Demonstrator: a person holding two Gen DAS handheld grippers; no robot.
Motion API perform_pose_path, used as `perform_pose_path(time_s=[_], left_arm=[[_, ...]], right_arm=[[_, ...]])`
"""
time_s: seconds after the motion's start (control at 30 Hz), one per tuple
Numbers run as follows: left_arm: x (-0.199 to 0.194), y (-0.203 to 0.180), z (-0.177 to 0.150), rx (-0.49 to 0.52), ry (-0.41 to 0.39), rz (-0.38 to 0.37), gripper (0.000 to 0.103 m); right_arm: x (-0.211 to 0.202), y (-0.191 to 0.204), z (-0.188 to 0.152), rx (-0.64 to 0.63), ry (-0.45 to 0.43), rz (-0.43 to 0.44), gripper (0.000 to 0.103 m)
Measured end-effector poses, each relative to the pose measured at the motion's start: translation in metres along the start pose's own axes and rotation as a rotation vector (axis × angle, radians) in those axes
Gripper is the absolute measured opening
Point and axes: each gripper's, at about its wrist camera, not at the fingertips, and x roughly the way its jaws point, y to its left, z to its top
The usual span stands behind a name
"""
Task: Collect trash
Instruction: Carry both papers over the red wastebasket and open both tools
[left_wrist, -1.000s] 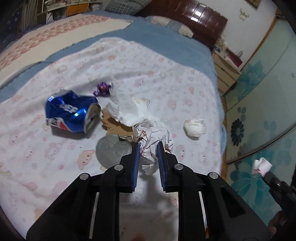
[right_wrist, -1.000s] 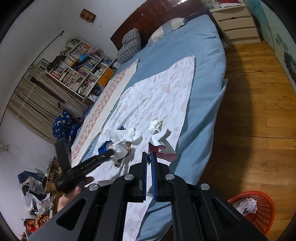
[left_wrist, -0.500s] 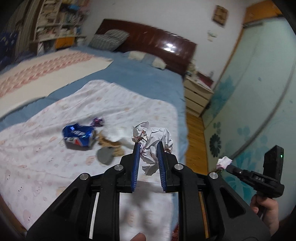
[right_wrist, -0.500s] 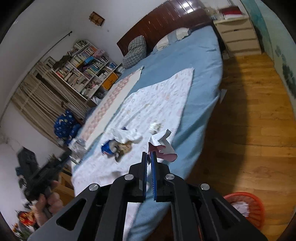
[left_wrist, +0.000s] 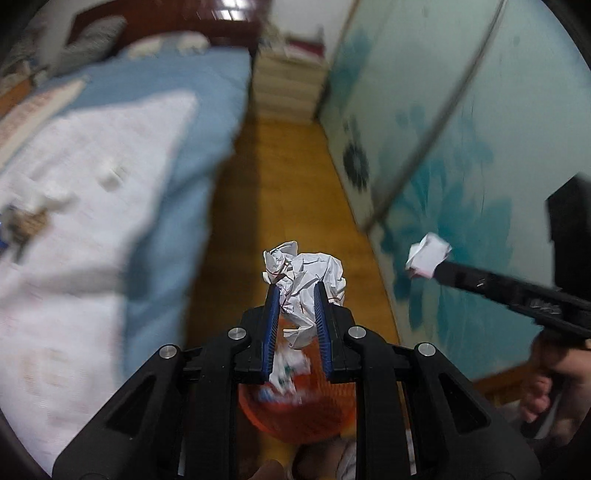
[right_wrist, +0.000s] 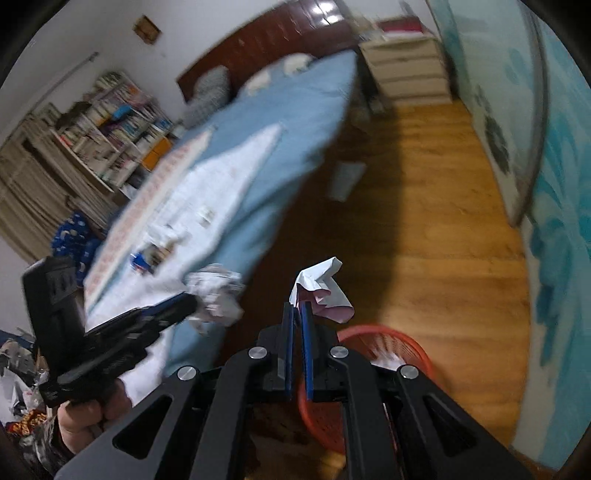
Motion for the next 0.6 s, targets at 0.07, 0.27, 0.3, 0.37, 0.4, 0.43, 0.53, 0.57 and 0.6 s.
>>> perform_pose_path(time_s=[0.07, 0.27, 0.3, 0.37, 0.4, 0.43, 0.53, 0.57, 0.6], left_arm=[[0.037, -0.012, -0.011, 0.026, 0.085, -0.007, 0.019], [0.116, -0.032, -0.055, 0.098, 0.26, 0.055, 0.019], [0.125, -0.033, -0.061, 0.114, 0.263, 0.079, 0.019], [0.137, -0.035, -0.067, 0.129, 0.271, 0.102, 0.019], [0.142, -0.036, -0.071, 0.135, 0.276, 0.109, 0.019], [0.149, -0.035, -0.075, 0.143, 0.291, 0.122, 0.019], [0.161, -0.036, -0.081, 0.136, 0.33, 0.132, 0.019], [0.162, -0.036, -0.083, 0.139, 0.331, 0.137, 0.019], [0.163, -0.035, -0.083, 0.142, 0.332, 0.141, 0.019]], right_arm=[[0.007, -0.015, -0.008, 0.004, 0.034, -0.025, 0.006], [0.065, -0.077, -0.042, 0.059, 0.192, -0.098, 0.006], [0.077, -0.08, -0.045, 0.062, 0.21, -0.103, 0.006], [0.098, -0.09, -0.055, 0.066, 0.248, -0.12, 0.006], [0.109, -0.096, -0.061, 0.067, 0.27, -0.115, 0.006], [0.12, -0.101, -0.068, 0.071, 0.294, -0.117, 0.006], [0.146, -0.109, -0.08, 0.079, 0.327, -0.095, 0.006], [0.153, -0.108, -0.086, 0.074, 0.337, -0.089, 0.006], [0.162, -0.108, -0.09, 0.061, 0.358, -0.093, 0.006]])
